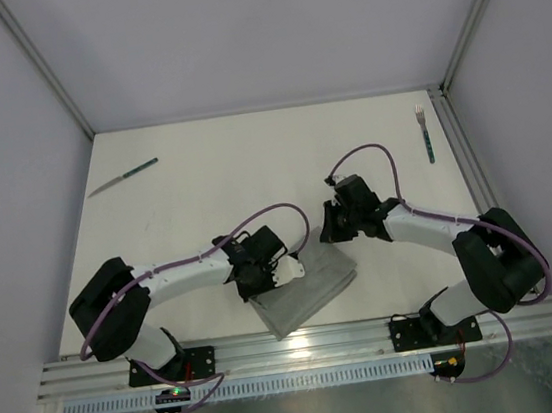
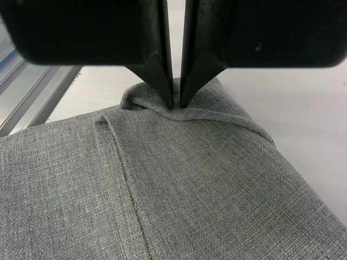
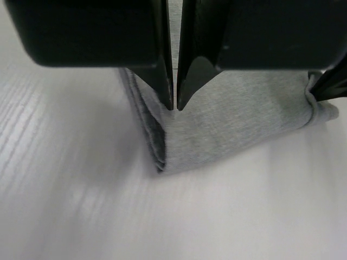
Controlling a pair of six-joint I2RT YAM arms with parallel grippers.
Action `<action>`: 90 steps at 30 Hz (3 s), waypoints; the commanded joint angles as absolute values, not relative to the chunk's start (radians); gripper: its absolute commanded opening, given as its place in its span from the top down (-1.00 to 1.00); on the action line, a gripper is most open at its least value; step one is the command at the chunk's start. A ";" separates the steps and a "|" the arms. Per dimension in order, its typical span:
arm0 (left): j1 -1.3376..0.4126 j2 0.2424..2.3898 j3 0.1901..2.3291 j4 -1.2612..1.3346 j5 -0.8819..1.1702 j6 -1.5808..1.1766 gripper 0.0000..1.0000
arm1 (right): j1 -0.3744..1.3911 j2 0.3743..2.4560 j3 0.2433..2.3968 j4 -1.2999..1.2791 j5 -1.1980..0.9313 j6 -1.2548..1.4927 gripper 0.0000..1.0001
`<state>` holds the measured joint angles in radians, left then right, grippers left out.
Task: Fold the napkin into a case and place the utensils inside
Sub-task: Smooth out the 2/3-rectangle-folded napkin at the center of the board, then pick up the 2/3-rectangle-folded napkin at the center of the board.
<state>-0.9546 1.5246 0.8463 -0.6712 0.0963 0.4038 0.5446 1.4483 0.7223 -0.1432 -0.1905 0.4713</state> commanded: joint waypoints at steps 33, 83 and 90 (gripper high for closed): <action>-1.052 1.554 0.897 -0.629 0.173 0.365 0.66 | 0.486 0.517 0.436 -0.042 -0.389 0.057 -0.25; -1.052 1.546 0.864 -0.614 0.147 0.448 0.54 | 0.732 0.956 0.437 -0.520 -0.378 -1.387 -0.25; -1.052 1.543 0.856 -0.606 0.149 0.448 0.54 | 0.733 1.014 0.429 -0.488 -0.351 -1.381 0.07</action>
<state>-1.0477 1.5421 0.8589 -0.6312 0.1448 0.4313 0.7254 0.9886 0.4248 -0.5220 -0.3538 -1.3819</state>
